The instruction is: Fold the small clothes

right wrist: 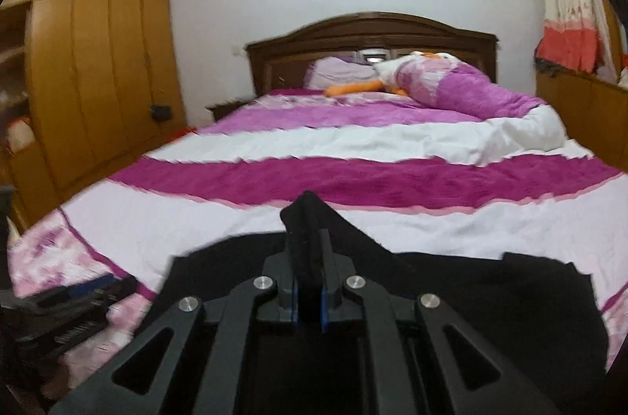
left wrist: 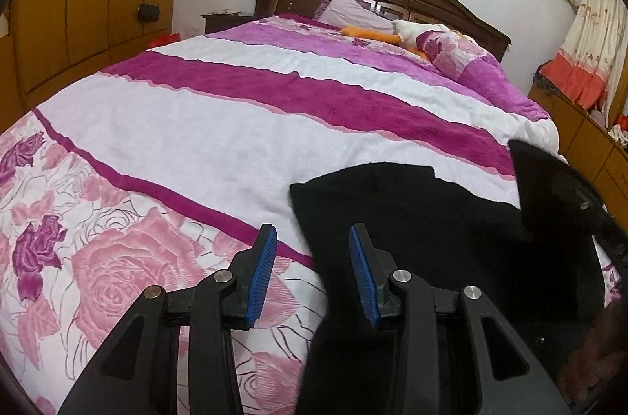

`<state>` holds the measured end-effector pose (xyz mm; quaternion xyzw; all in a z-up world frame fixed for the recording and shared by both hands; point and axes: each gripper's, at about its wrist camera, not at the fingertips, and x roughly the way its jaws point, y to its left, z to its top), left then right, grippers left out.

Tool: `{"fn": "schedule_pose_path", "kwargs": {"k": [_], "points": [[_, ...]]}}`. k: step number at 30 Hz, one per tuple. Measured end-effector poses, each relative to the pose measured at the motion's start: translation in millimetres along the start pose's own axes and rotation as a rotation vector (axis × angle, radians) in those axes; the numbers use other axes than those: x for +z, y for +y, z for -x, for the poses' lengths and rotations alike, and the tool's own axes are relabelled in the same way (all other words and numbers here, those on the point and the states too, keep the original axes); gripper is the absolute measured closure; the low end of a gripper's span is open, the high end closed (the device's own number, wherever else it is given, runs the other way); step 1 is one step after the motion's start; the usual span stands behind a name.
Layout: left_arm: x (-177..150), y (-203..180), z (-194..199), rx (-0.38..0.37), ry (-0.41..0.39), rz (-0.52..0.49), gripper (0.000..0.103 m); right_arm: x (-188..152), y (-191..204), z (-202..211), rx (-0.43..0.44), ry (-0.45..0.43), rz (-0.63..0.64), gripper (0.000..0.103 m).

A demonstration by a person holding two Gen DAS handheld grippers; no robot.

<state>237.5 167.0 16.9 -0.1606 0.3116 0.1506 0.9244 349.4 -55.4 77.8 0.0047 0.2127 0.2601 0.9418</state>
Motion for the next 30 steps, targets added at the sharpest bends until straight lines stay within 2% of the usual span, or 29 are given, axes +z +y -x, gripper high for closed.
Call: {"fn": "schedule_pose_path", "kwargs": {"k": [3, 5, 9, 15, 17, 19, 21, 22, 25, 28, 30], "points": [[0, 4, -1, -0.003, 0.010, 0.014, 0.083, 2, 10, 2, 0.101, 0.017, 0.031, 0.096], [0, 5, -3, 0.005, 0.016, 0.016, 0.083, -2, 18, -1, 0.134, 0.039, 0.068, 0.096], [0, 9, -3, 0.056, -0.001, 0.029, 0.083, -23, 33, -20, 0.116, 0.117, 0.114, 0.095], [2, 15, -8, 0.042, 0.023, 0.057, 0.083, -41, 38, -34, 0.150, 0.203, 0.122, 0.093], [2, 14, -10, 0.036, 0.034, 0.058, 0.083, -41, 38, -31, 0.168, 0.211, 0.128, 0.087], [2, 12, -10, 0.026, 0.040, 0.054, 0.083, -40, 33, -23, 0.214, 0.222, 0.099, 0.056], [2, 10, -9, 0.025, 0.038, 0.039, 0.083, -39, 18, -4, 0.258, 0.198, 0.067, 0.051], [2, 9, -8, 0.027, 0.034, 0.031, 0.083, -38, 12, 4, 0.252, 0.193, 0.065, 0.051], [2, 7, -5, 0.022, 0.024, 0.015, 0.083, -39, -19, 36, 0.163, 0.191, 0.097, 0.051], [-1, 7, -3, 0.015, 0.030, -0.026, 0.083, -51, -65, 76, 0.000, 0.185, 0.159, 0.050], [-6, 10, -2, -0.003, 0.051, -0.033, 0.083, -68, -107, 103, -0.152, 0.196, 0.186, 0.050]]}}
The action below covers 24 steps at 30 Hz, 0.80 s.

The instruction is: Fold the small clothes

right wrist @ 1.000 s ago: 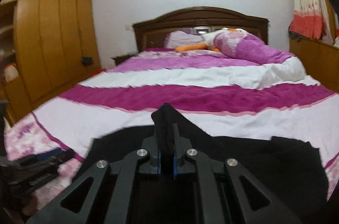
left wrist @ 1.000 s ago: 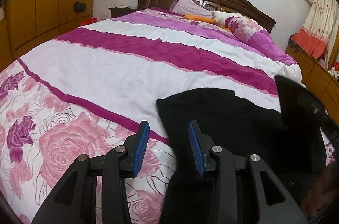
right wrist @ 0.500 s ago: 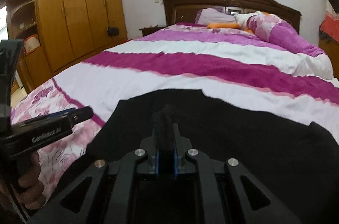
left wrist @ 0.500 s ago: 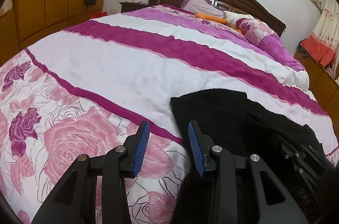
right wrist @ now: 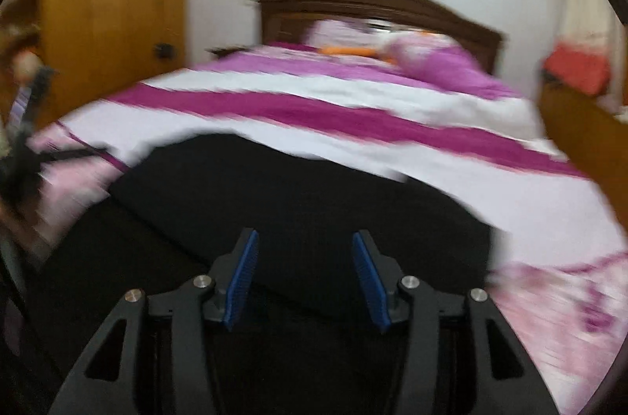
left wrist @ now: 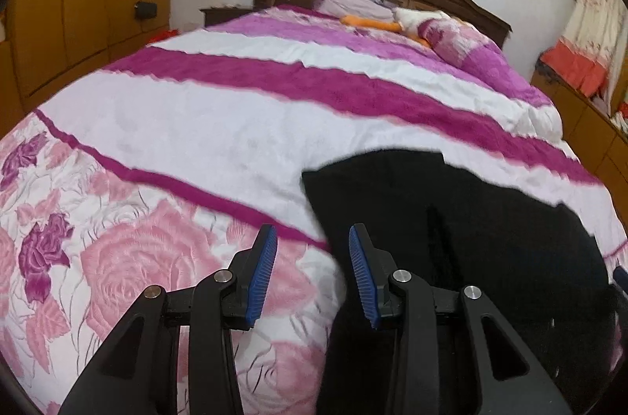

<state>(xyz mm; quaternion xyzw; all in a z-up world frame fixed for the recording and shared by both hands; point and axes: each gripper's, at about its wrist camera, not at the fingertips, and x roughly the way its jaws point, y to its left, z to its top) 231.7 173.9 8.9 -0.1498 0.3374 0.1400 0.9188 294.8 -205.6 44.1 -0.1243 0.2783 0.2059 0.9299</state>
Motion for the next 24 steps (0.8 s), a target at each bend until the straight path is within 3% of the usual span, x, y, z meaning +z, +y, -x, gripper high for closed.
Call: {"fn": "schedule_pose_path", "kwargs": {"k": [3, 5, 9, 14, 19, 24], "points": [[-8, 12, 1, -0.035, 0.042, 0.030, 0.083, -20, -44, 7, -0.122, 0.026, -0.040, 0.050], [-11, 16, 2, -0.013, 0.052, 0.032, 0.083, -27, -61, 8, -0.156, 0.034, -0.052, 0.050], [-12, 13, 0, -0.033, 0.062, 0.048, 0.083, -30, -62, 11, -0.209, 0.023, -0.028, 0.051], [-17, -3, -10, -0.027, 0.086, 0.000, 0.083, -26, -59, -4, -0.180, 0.056, -0.023, 0.058], [-26, -8, -23, 0.042, 0.138, -0.042, 0.081, -42, -65, -29, -0.209, 0.187, -0.063, 0.058], [-40, 3, -4, 0.050, 0.125, -0.031, 0.081, -50, -77, -2, -0.174, 0.137, -0.159, 0.055]]}}
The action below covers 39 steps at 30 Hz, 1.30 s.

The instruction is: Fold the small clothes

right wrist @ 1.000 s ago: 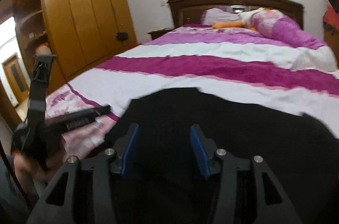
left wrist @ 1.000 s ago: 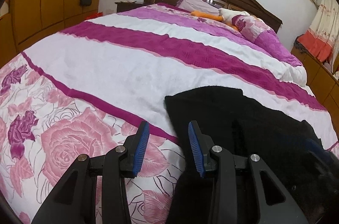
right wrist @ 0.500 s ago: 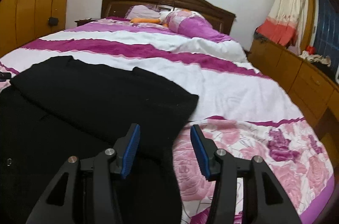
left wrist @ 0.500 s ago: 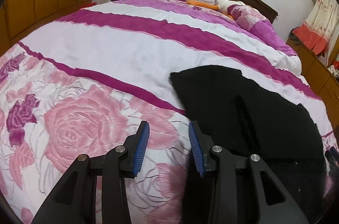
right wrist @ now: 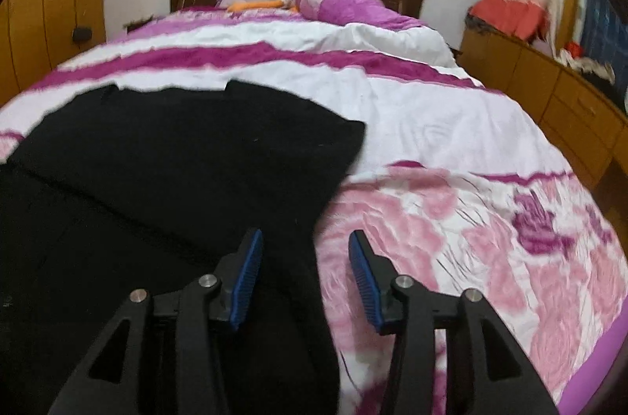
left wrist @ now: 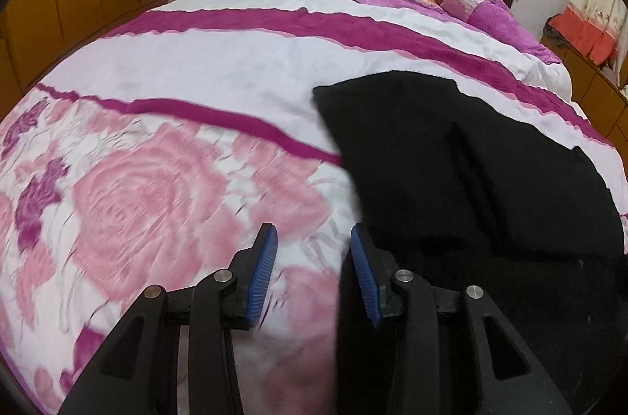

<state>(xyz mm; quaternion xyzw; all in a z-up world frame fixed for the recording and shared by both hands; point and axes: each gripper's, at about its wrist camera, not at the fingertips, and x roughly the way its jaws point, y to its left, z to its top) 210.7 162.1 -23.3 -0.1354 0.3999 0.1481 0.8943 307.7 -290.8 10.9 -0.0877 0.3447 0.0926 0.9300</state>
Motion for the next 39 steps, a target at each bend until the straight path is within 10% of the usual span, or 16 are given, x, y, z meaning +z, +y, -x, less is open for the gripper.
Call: {"fn": "schedule_pose_path", "kwargs": {"k": [7, 12, 27, 39], "points": [[-53, 10, 51, -0.098, -0.011, 0.013, 0.075, -55, -7, 70, 0.121, -0.071, -0.147, 0.051], [-94, 20, 78, -0.258, 0.017, 0.073, 0.070, -120, -11, 107, 0.370, -0.118, -0.316, 0.050], [-179, 32, 109, -0.596, 0.156, 0.269, 0.063, -221, -44, 106, 0.755, -0.035, -0.747, 0.047], [-192, 14, 107, -0.699, 0.219, 0.264, 0.061, -230, 0, 103, 0.883, 0.029, -0.677, 0.046]]}}
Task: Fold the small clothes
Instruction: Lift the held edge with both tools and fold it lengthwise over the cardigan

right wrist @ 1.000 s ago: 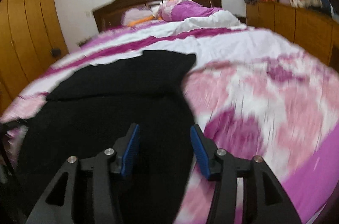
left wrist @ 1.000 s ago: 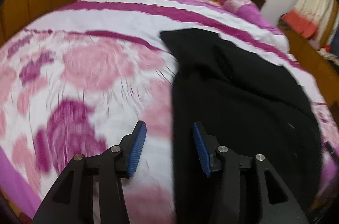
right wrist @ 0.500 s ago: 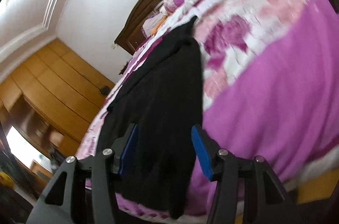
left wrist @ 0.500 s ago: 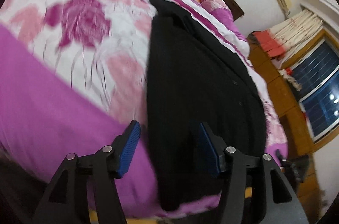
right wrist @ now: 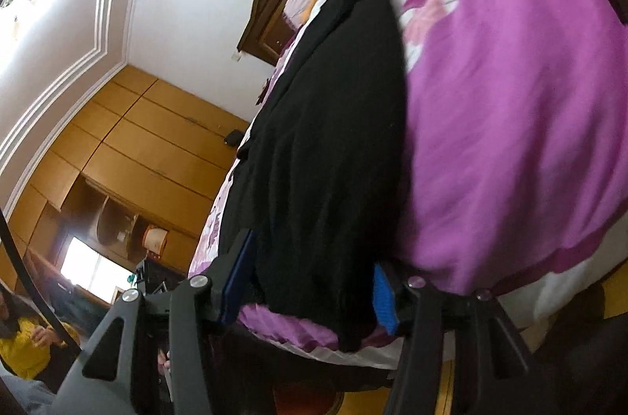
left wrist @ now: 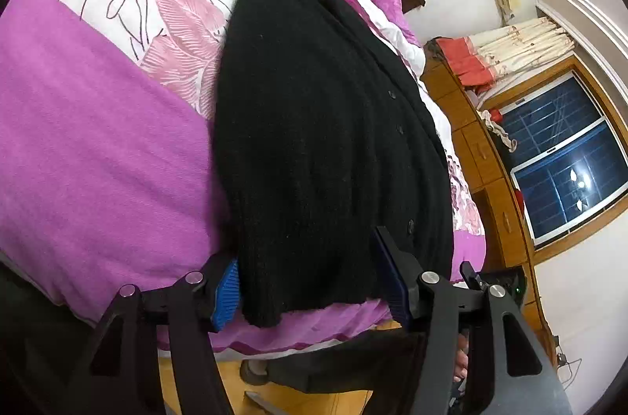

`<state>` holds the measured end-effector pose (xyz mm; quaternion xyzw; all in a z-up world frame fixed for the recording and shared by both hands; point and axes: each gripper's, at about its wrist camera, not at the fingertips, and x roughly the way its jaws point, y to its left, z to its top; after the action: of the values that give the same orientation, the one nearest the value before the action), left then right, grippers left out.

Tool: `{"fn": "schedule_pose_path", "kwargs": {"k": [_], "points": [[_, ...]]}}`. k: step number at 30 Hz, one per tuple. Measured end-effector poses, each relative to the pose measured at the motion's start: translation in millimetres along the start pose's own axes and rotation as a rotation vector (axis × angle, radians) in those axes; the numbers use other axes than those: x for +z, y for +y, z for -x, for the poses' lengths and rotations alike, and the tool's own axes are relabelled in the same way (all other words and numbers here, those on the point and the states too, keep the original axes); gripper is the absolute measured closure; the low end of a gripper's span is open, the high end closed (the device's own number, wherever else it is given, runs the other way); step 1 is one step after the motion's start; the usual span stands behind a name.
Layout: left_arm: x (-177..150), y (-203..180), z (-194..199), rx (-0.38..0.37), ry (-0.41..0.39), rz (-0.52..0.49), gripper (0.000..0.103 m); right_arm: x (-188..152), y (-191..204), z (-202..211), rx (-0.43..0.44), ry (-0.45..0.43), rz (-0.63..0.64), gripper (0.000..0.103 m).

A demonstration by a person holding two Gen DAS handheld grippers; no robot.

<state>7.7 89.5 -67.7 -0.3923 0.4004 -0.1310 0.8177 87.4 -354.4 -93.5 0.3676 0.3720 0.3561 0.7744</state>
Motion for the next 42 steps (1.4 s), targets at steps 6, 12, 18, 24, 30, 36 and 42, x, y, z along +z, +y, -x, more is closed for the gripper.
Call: {"fn": "schedule_pose_path", "kwargs": {"k": [6, 12, 18, 24, 30, 36, 42], "points": [[-3, 4, 2, 0.008, 0.005, -0.010, 0.061, -4, 4, -4, 0.004, -0.005, -0.012, 0.048], [-9, 6, 4, 0.013, -0.006, -0.003, 0.066, -3, -3, -2, -0.013, -0.001, -0.035, 0.063], [-6, 12, 4, 0.039, -0.022, 0.023, 0.097, 1, -7, 2, -0.019, -0.008, -0.043, 0.070], [-9, 8, 6, 0.046, -0.028, 0.002, 0.103, 1, -4, -2, -0.025, 0.007, -0.035, 0.081], [-13, 6, 16, 0.010, -0.073, 0.010, 0.103, 1, -2, 10, -0.058, -0.045, -0.016, 0.097], [-13, 9, 38, -0.046, -0.173, 0.042, 0.103, 10, 12, 28, -0.008, -0.109, 0.020, 0.098], [-10, 5, 59, -0.103, -0.234, 0.050, 0.103, 26, 42, 61, 0.044, -0.192, 0.079, 0.098]]}}
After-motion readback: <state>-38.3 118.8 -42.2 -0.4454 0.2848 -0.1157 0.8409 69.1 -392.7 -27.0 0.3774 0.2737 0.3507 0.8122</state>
